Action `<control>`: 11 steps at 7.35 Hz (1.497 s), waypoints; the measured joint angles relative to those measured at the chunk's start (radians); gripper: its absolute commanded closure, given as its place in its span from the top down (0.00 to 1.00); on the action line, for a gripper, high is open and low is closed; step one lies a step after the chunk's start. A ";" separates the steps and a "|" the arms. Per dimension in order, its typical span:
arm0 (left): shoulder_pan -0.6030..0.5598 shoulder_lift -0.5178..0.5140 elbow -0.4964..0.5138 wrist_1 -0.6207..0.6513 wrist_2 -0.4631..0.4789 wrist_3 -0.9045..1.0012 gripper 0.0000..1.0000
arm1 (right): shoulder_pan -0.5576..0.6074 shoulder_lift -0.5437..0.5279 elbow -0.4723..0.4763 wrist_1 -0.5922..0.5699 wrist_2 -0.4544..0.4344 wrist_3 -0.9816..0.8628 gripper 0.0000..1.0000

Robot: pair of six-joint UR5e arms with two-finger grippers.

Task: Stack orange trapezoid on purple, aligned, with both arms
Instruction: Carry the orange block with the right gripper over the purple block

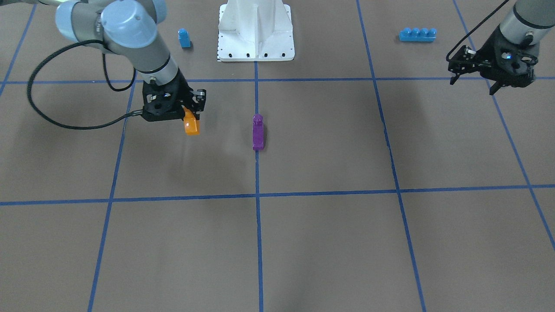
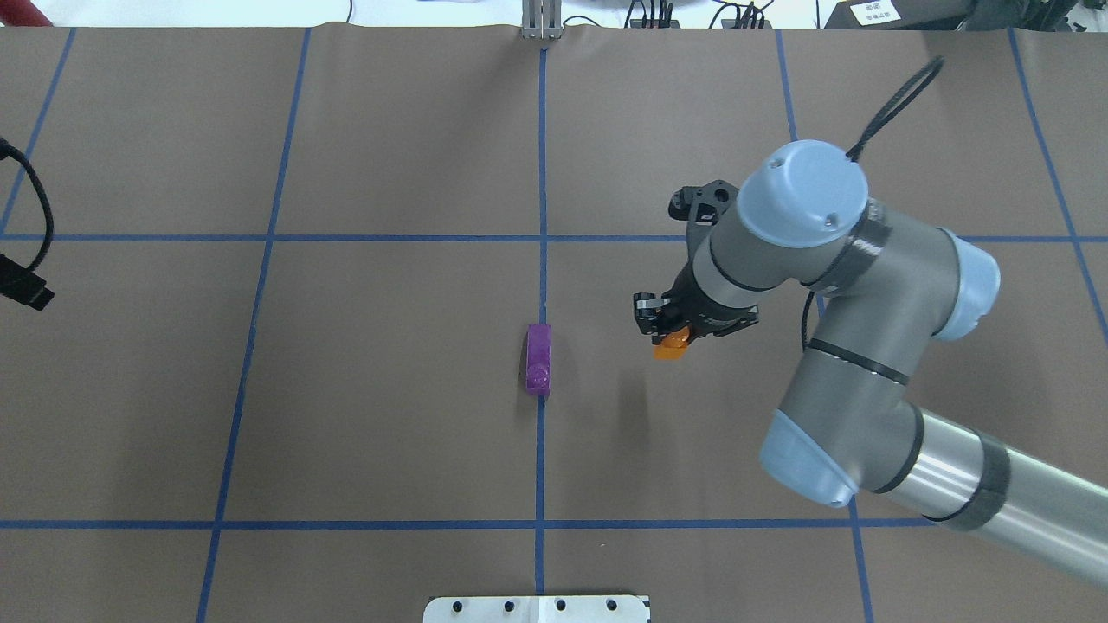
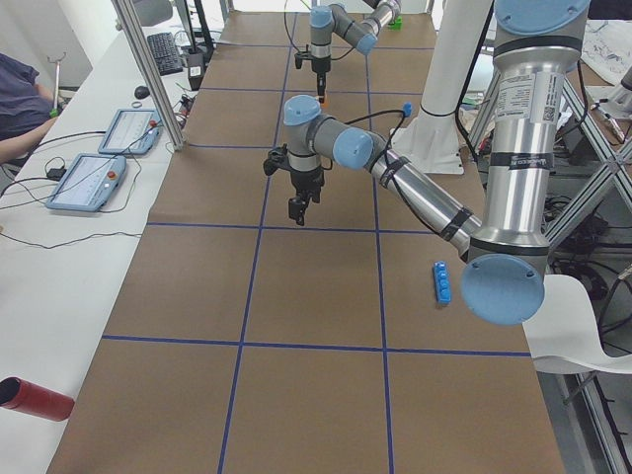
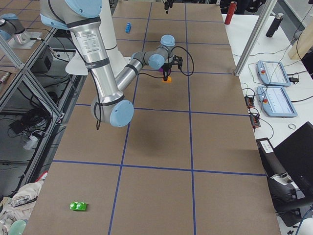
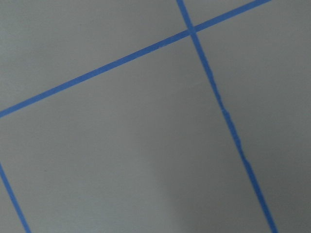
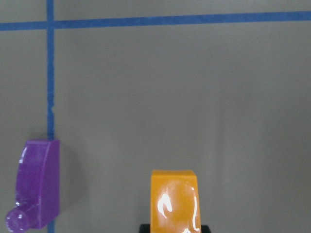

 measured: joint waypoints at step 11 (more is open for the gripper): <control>-0.118 0.057 0.062 0.001 -0.060 0.170 1.00 | -0.153 0.304 -0.236 -0.106 -0.185 0.122 0.00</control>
